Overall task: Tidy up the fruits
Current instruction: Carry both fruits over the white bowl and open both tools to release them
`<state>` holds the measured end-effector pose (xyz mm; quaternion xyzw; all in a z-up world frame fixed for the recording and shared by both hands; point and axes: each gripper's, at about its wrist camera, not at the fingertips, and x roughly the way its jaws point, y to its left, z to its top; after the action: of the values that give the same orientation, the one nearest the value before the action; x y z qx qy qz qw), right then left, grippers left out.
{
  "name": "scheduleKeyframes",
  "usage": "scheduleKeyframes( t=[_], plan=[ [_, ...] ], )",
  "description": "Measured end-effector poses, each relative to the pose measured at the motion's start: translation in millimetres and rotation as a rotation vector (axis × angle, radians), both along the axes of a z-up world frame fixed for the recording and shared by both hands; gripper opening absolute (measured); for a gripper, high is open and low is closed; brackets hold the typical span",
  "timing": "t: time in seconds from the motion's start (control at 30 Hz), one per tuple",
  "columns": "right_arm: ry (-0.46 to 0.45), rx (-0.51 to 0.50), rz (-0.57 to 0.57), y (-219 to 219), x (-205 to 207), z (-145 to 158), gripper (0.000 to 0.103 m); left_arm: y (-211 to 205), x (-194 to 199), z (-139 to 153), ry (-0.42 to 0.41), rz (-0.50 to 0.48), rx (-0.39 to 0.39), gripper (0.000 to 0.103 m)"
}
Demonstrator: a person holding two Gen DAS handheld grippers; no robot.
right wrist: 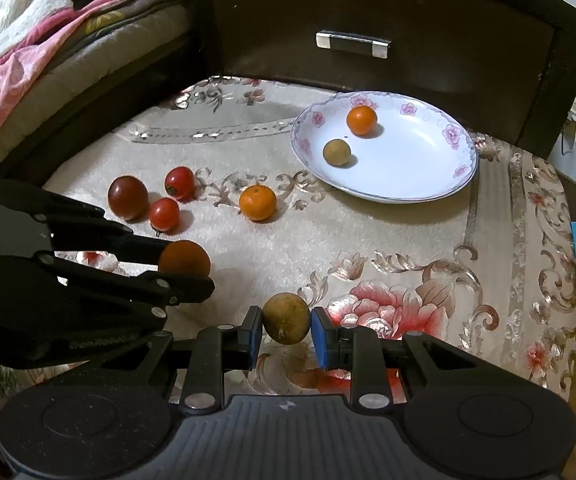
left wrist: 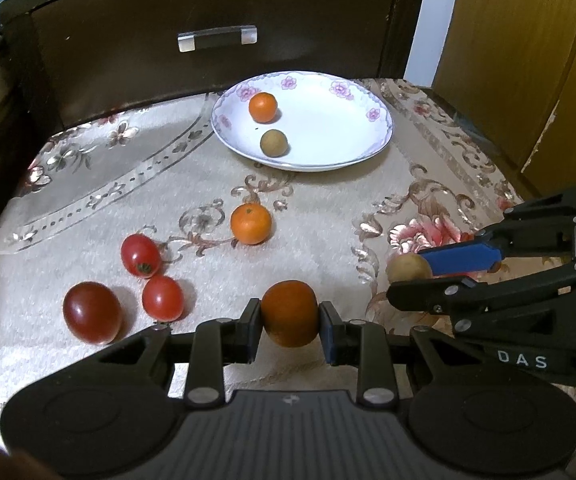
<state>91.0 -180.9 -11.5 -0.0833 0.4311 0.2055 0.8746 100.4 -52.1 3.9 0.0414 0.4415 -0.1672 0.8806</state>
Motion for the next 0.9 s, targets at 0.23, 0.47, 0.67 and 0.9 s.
scheduleKeyframes(
  t=[0.23, 0.47, 0.67, 0.9],
  plan=[
    [-0.008, 0.014, -0.018, -3.9, 2.3, 2.7, 0.02, -4.8, 3.7, 3.3, -0.005, -0.002, -0.014, 0.038],
    [-0.02, 0.035, -0.044, -9.5, 8.3, 8.2, 0.02, -8.1, 11.9, 11.0, -0.027, 0.004, -0.018, 0.038],
    [-0.041, 0.054, -0.068, -13.8, 19.2, 17.3, 0.021, -12.3, 24.7, 19.8, -0.051, 0.006, -0.016, 0.037],
    [-0.075, 0.079, -0.105, -17.8, 37.9, 28.2, 0.022, -14.8, 49.1, 27.2, -0.068, 0.014, -0.034, 0.037]
  ],
)
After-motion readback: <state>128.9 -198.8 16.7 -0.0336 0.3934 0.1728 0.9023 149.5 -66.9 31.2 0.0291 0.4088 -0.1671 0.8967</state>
